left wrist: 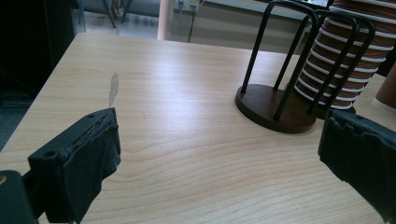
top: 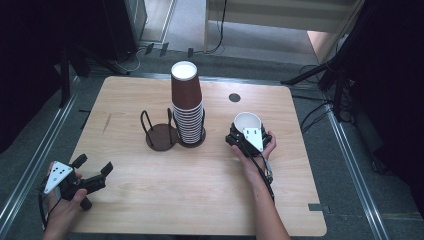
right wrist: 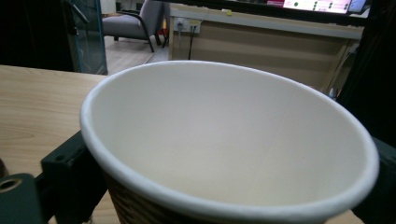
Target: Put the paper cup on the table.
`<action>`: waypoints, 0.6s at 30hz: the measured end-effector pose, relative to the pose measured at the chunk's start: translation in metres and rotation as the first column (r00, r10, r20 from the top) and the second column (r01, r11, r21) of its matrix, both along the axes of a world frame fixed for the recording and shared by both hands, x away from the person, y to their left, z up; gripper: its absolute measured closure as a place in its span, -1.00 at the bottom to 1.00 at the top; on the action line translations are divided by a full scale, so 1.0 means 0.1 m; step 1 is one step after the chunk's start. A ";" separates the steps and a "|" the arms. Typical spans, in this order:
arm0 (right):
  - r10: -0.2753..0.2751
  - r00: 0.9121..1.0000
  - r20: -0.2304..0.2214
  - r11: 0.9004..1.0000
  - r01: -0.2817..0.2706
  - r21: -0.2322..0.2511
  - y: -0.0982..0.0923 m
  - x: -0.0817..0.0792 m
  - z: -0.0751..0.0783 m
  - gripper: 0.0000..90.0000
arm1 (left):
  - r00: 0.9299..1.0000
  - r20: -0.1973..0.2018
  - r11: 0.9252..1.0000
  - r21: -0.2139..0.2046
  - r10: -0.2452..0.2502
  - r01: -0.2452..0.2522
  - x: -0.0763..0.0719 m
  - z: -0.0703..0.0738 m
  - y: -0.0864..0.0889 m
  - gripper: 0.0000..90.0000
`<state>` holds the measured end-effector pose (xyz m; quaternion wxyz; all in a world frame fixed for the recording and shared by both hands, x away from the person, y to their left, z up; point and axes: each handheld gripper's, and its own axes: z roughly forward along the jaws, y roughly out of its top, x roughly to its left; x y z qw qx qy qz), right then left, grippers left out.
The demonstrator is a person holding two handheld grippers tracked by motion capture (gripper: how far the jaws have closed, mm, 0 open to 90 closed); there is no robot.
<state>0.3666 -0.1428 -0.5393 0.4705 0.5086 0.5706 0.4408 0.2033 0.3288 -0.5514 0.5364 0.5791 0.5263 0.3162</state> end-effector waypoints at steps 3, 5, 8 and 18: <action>0.022 1.000 -0.011 1.000 -0.022 0.012 -0.03 -0.01 0.02 -1.00 | 1.000 0.000 1.000 -0.003 0.003 -0.003 0.00 0.00 0.00 -1.00; 0.034 0.999 -0.011 0.999 -0.034 0.029 -0.05 -0.03 0.05 -1.00 | 1.000 -0.001 1.000 -0.011 0.000 0.000 0.00 0.00 0.00 -1.00; 0.050 0.999 -0.005 0.997 -0.050 0.065 -0.07 -0.05 0.11 -1.00 | 1.000 0.001 1.000 -0.011 0.001 -0.001 0.00 0.01 0.01 -1.00; 0.080 0.997 -0.001 0.993 -0.080 0.091 -0.11 -0.17 0.22 -1.00 | 1.000 -0.004 1.000 -0.005 0.004 -0.004 0.00 0.00 0.01 -1.00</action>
